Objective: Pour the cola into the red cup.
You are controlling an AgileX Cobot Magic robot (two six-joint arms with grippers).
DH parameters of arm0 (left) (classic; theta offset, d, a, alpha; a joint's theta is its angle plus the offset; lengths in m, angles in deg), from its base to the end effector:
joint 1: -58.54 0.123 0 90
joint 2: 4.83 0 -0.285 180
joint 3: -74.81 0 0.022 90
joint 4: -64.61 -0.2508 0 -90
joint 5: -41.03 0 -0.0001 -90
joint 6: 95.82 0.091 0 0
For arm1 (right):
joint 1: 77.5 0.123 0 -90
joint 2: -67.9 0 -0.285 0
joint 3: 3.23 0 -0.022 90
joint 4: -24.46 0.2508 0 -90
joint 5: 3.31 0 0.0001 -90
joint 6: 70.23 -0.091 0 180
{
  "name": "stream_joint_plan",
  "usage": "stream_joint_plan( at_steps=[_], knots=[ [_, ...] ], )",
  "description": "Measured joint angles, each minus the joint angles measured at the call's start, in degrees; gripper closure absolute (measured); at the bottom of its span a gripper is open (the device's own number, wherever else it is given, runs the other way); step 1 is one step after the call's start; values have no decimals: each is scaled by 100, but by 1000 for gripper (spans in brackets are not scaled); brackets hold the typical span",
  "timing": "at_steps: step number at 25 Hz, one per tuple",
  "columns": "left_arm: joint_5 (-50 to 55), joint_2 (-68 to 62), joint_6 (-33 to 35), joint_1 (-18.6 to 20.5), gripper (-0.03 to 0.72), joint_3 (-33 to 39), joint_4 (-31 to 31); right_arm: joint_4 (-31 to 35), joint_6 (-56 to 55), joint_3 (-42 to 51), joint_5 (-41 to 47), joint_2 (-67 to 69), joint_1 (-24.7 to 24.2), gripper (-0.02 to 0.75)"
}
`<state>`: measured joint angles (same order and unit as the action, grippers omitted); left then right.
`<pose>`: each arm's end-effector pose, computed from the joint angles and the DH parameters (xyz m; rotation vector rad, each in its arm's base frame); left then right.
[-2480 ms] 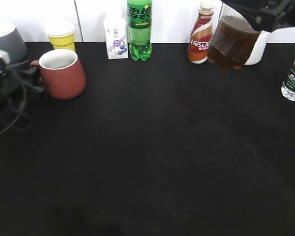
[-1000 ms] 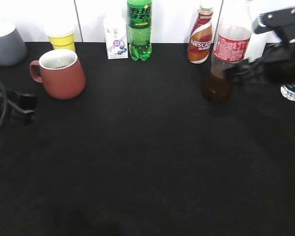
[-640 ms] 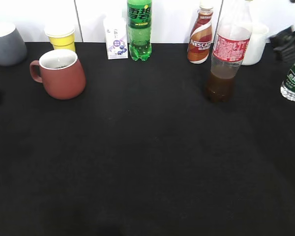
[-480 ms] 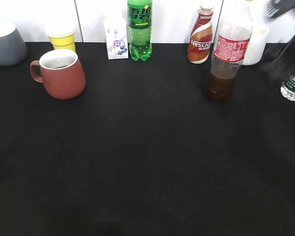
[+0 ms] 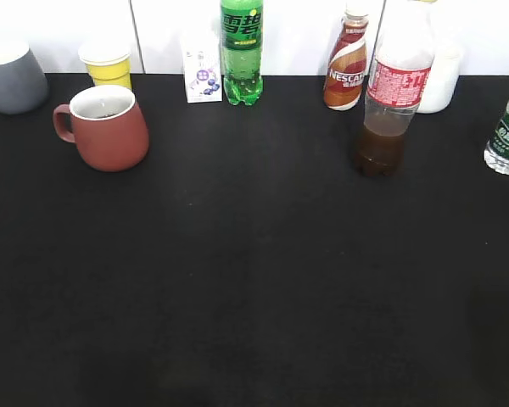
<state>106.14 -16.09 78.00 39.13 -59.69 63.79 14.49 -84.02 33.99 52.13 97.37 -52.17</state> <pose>-0.0039 0.0026 0.2864 0.2449 2.1228 -0.2460 0.0508 0.0097 0.3352 -0.2342 2.1113 0.1946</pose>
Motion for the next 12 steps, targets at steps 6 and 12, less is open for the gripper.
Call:
stream_joint_plan(
  at_steps=[6,12],
  knots=[
    [-202,388,162,0,423,82,37,159,8,1091,564,-2198,5,158],
    [-400,388,262,0,423,209,46,154,8,1095,547,-2198,5,160]
  ],
)
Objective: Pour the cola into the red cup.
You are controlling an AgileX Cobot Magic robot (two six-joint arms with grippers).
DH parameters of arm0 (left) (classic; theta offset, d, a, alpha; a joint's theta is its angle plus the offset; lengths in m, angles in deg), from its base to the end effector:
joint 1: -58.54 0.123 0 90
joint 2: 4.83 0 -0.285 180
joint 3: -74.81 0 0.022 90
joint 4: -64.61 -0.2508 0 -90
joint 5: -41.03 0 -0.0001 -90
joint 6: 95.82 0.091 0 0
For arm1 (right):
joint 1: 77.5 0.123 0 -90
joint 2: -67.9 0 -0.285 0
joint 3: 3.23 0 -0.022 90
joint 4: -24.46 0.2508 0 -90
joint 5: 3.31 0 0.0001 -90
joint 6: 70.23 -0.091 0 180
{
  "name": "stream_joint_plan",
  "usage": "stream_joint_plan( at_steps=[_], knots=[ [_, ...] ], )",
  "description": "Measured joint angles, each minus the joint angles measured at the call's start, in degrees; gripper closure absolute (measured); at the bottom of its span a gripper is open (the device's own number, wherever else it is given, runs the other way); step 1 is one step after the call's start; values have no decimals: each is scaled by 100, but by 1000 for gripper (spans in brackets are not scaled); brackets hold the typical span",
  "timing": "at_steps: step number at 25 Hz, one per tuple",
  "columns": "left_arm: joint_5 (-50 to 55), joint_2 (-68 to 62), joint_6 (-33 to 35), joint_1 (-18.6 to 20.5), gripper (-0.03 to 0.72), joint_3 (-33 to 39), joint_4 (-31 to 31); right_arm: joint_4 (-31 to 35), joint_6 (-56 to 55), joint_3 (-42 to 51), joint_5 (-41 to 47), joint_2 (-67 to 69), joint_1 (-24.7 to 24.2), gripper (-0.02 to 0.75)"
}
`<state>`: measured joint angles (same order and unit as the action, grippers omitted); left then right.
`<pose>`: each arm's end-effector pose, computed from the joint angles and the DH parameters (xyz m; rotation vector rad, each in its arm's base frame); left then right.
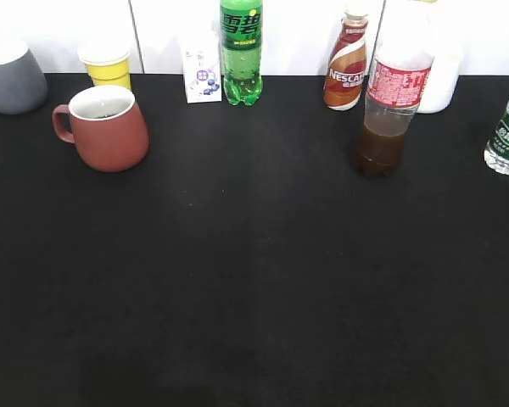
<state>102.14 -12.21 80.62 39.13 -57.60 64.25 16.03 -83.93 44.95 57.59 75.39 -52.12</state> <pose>-0.0076 0.0032 0.2815 0.2801 2.0153 -0.2454 -0.0013 -0.0135 0.2797 -0.1991 2.0255 0.2547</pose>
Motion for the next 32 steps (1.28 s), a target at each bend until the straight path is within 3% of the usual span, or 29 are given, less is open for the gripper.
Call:
stream_joint_plan(
  at_steps=[6,8,12,13,16,32],
  knots=[
    [0,0,5,75,423,0,0,0,0,0,-11,0,-80,161],
    [0,0,5,564,423,0,-35,0,0,0,-11,-4,-407,161],
    [-7,0,5,1961,426,0,5,0,0,0,-11,-18,-1519,162],
    [-7,0,5,2107,426,0,36,0,0,0,-11,-18,-1756,162],
    [-7,0,5,2159,426,0,-33,0,0,0,-11,-18,-1947,162],
    [-7,0,5,2159,445,0,-27,0,0,0,-22,-18,-1954,162]
  ],
)
